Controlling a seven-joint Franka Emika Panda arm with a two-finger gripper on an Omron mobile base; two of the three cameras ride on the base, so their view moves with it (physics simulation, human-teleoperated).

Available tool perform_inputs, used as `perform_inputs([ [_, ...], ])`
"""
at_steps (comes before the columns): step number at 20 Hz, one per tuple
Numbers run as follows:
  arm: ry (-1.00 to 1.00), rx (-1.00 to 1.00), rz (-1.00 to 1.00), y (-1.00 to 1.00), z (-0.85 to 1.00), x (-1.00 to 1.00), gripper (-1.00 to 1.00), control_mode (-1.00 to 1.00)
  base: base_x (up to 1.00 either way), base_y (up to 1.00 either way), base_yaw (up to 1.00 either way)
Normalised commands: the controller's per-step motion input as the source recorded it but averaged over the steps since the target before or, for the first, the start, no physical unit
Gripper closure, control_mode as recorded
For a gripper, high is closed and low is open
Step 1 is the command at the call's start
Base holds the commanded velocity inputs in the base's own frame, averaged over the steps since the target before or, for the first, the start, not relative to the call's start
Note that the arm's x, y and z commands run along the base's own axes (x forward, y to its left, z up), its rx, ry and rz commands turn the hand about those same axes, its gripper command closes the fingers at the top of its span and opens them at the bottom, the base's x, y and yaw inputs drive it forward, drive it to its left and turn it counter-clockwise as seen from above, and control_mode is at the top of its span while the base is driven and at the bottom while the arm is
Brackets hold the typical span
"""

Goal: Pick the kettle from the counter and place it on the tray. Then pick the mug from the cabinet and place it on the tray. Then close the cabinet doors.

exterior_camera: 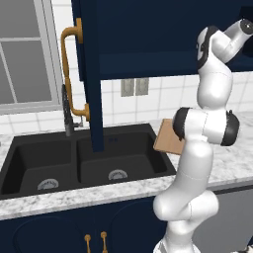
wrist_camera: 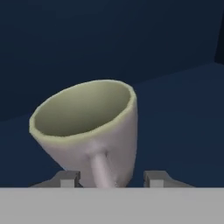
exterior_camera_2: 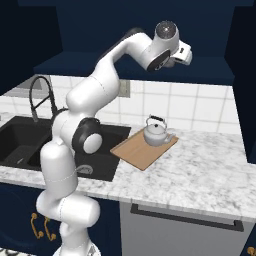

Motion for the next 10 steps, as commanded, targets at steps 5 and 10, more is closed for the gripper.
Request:
perform_inputs([
  [5,0.0,0.0,0.0,0.0,-0.15,0.17,1.0,-1.0,0.0,0.0,0.0],
  [10,-0.01,0.0,0.06,0.0,0.0,-0.43,1.0,-1.0,0.0,0.0,0.0],
])
